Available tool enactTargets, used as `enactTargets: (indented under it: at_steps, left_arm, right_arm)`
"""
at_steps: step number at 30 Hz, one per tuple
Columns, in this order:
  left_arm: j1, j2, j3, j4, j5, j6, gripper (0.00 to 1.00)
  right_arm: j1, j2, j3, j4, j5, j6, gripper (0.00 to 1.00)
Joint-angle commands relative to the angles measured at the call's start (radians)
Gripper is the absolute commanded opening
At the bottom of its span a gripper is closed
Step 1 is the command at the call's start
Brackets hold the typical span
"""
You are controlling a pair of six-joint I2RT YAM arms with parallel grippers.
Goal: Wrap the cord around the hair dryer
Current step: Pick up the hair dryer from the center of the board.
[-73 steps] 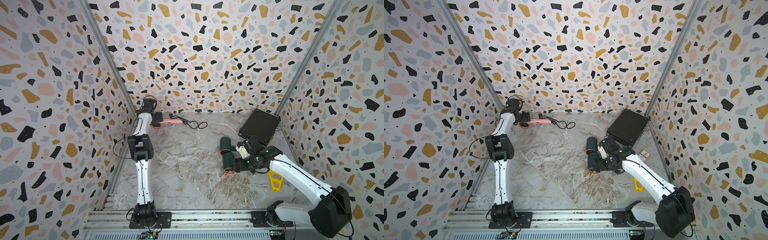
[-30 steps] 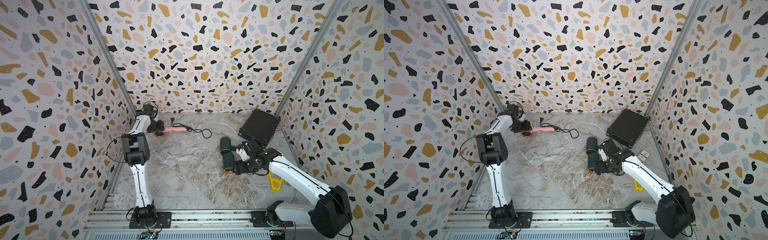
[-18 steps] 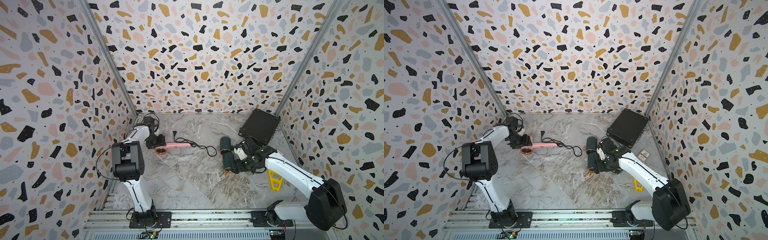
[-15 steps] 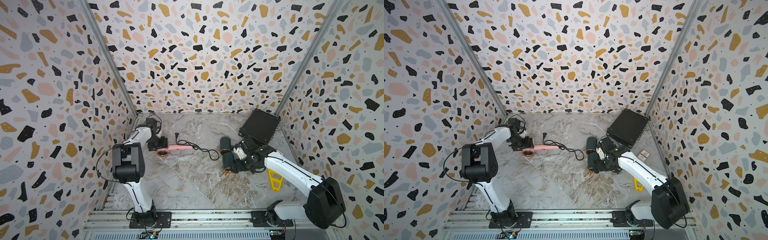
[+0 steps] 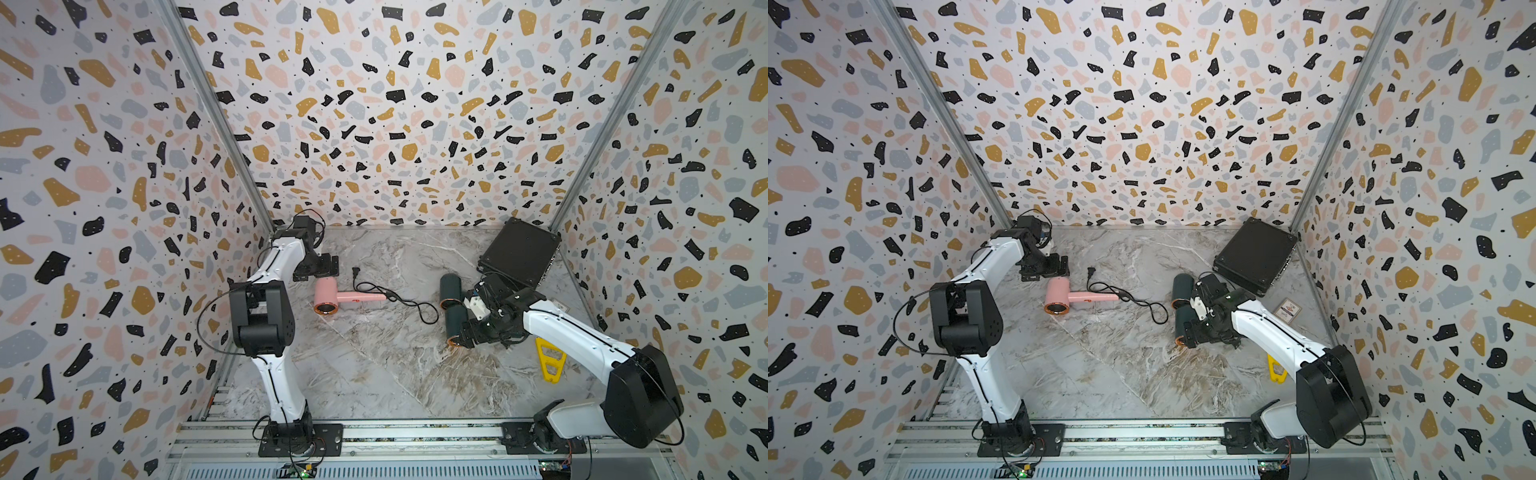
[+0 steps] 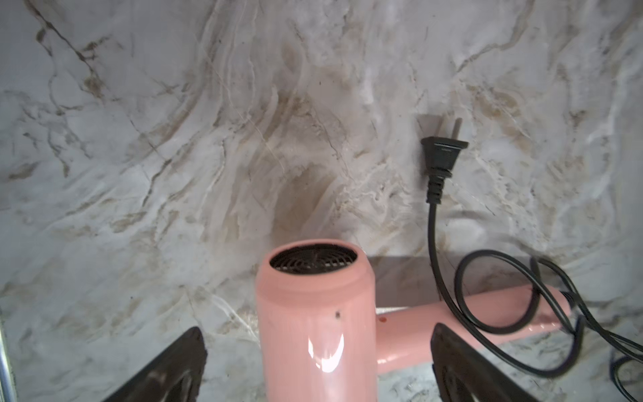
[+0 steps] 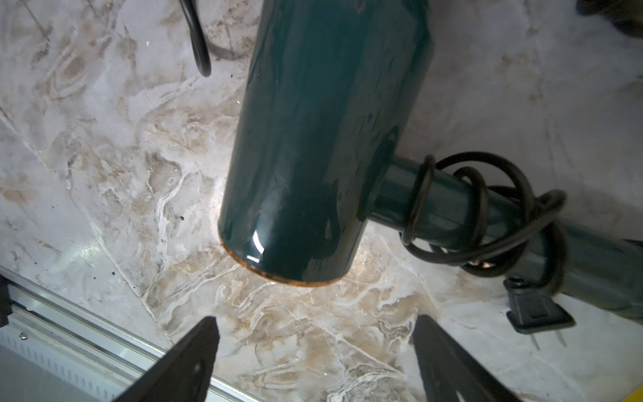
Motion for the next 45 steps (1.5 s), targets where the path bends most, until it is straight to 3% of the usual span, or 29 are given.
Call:
enactTargets:
  at_steps: [1, 9, 18, 28, 38, 45]
  left_arm:
    - [-0.002, 0.072, 0.064, -0.082, -0.032, 0.022, 0.99]
    - [-0.013, 0.137, 0.027, -0.071, -0.032, -0.009, 0.93]
    - [-0.013, 0.183, -0.003, -0.026, 0.060, 0.019, 0.85]
    - [-0.014, 0.234, 0.010, -0.055, -0.003, 0.034, 0.72]
    - [-0.038, 0.203, 0.050, -0.125, -0.062, 0.045, 0.52]
    - [-0.132, 0.076, 0.224, -0.339, -0.154, 0.091, 0.23]
  right_arm:
    - [-0.003, -0.005, 0.038, -0.020, 0.004, -0.029, 0.92]
    - [-0.003, -0.007, 0.014, -0.009, -0.016, -0.028, 0.92]
    - [-0.003, -0.013, 0.015, -0.014, 0.000, -0.016, 0.97]
    - [-0.003, -0.027, 0.013, -0.025, 0.016, -0.005, 1.00]
    - [-0.002, -0.076, 0.044, -0.020, 0.018, -0.062, 1.00]
    - [-0.003, -0.036, 0.239, -0.005, 0.021, -0.166, 1.00]
